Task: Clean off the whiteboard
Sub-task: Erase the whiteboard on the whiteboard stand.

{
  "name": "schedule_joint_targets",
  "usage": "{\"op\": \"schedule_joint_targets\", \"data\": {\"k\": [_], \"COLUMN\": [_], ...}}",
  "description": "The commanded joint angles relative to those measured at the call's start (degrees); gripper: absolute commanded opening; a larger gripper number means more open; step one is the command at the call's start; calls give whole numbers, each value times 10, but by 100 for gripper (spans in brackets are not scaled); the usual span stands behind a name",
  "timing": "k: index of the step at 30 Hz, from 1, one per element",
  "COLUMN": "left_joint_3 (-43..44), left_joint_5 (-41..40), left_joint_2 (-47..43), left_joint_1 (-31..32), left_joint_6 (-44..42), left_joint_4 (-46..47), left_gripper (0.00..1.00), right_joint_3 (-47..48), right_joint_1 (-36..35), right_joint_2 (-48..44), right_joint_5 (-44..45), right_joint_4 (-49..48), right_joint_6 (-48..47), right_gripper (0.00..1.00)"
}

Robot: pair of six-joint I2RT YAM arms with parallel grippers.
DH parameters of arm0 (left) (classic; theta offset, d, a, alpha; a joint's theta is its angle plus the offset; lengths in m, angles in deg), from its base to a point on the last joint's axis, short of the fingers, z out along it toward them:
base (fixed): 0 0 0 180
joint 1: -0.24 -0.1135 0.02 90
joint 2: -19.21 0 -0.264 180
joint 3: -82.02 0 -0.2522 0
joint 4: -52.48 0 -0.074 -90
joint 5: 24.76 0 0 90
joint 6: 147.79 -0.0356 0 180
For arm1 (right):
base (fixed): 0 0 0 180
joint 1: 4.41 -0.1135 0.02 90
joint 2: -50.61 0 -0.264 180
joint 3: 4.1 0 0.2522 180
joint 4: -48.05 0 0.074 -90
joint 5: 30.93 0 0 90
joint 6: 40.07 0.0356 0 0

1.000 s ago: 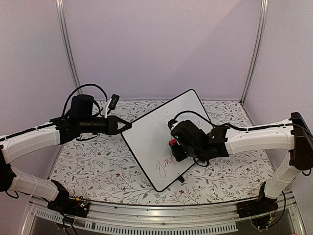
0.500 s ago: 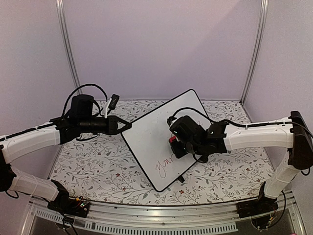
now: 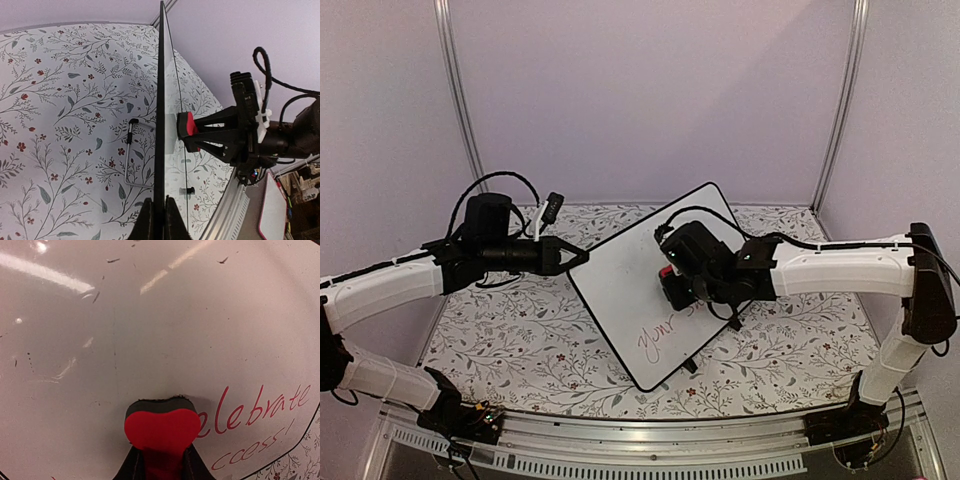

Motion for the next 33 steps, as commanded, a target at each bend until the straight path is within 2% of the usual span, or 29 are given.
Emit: {"op": "schedule_joint_targets", "data": {"k": [1,27,33], "left_joint_3": [-7,-6,-6], "left_joint_5": [28,26,27], "left_joint_2": [8,10,11], "left_joint_1": [11,11,11], "left_joint_6": [-42,-43,-42], "left_joint_4": [6,6,6], "left_gripper": [0,0,0], "right_joint_3": [13,-149,-161], "right_joint_1": [9,17,17], "right_joint_2": [17,-55,-68], "right_joint_5": [5,-16,-11], "right_joint_4": [-18,-28,-28], "right_joint_6": [-10,46,52], "right_gripper": [21,20,20]}}
